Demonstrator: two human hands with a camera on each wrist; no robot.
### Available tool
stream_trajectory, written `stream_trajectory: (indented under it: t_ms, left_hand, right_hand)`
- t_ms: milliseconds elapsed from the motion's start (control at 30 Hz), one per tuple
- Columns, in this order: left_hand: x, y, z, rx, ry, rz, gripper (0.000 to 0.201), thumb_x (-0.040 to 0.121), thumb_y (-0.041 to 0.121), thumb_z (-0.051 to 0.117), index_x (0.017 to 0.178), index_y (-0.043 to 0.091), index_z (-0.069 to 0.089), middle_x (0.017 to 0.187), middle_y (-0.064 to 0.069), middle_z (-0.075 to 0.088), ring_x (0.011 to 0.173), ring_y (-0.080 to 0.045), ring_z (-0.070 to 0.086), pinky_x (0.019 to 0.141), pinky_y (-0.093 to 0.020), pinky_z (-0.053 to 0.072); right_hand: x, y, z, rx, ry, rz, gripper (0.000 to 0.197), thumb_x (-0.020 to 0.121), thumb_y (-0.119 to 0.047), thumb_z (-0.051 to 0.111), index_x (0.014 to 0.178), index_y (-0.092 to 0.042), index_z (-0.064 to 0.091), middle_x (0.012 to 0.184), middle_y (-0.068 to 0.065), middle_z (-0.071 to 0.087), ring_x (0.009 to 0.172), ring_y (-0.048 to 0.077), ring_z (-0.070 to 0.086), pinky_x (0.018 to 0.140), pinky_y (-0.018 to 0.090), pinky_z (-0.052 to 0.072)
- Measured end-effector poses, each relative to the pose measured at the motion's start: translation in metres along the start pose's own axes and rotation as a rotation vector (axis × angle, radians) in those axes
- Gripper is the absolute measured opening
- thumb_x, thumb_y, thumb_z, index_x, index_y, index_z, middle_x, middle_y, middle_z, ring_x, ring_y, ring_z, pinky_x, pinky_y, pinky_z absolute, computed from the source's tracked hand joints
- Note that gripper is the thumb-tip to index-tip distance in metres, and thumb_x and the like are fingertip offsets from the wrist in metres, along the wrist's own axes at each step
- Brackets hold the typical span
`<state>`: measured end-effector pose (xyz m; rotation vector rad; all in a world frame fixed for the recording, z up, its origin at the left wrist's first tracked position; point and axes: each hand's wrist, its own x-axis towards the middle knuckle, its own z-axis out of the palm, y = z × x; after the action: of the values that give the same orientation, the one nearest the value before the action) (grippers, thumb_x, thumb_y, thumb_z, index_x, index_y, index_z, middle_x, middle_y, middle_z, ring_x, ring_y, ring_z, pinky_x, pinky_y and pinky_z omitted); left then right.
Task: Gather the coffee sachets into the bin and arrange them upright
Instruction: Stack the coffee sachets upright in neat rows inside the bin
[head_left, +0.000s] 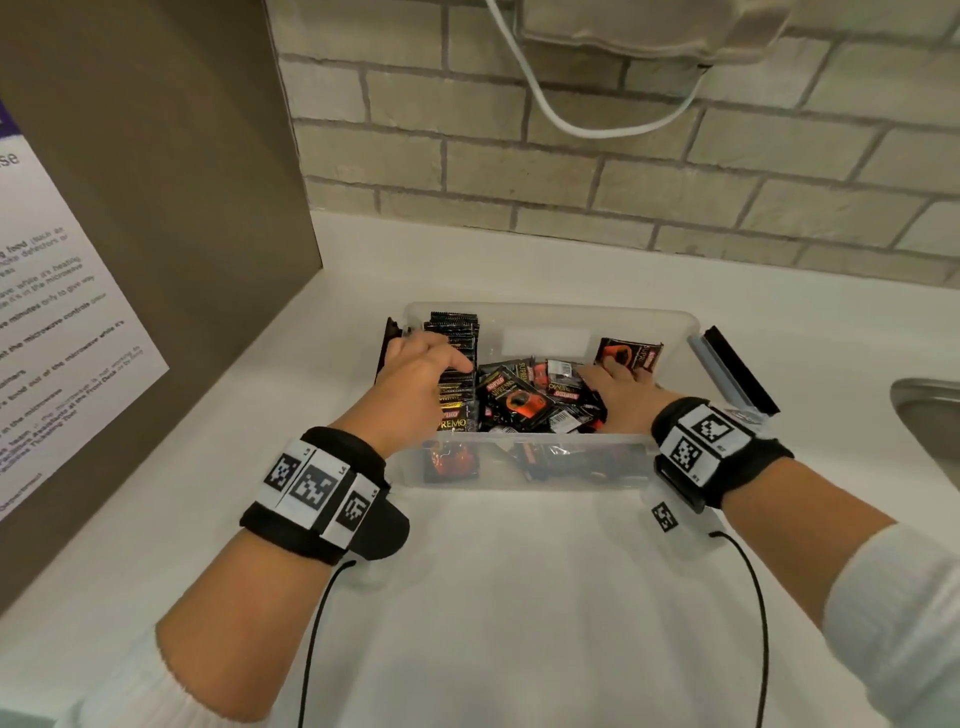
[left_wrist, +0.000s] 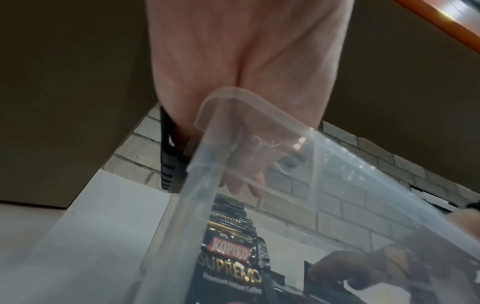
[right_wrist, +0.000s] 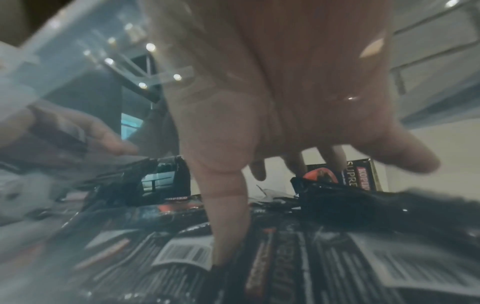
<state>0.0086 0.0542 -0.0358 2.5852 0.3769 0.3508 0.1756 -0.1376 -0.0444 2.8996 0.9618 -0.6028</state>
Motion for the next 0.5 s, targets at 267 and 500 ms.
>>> stream_trajectory:
  t_ms: [267,500]
  left_hand:
    - [-0.0006,-0.0020,0.0004,0.008,-0.039,-0.009,0.061,0.081,-0.021,0.037,0.120,0.022,0.055,0.142,-0.001,0.033,0.131,-0.019,0.020,0.098,-0.015,0.011]
    - [-0.0011,-0.0009,-0.0053,0.005,-0.100,0.013,0.060,0.082,-0.020,0.040,0.120,0.024,0.055,0.144,-0.001,0.031,0.134,-0.018,0.017,0.107,-0.022,0.012]
  right_hand:
    - [0.0035,0.0018,-0.0050,-0.170,0.122,0.012,0.051,0.085,-0.012,0.057,0.134,-0.011,0.042,0.136,0.017,0.038,0.118,0.039,0.048,0.101,0.042,0.043]
    - [0.0026,0.0010,-0.0084,-0.249,0.107,-0.006,0.049,0.089,-0.025,0.055,0.136,-0.018,0.040,0.130,0.012,0.052,0.117,0.032,0.051,0.095,0.039,0.046]
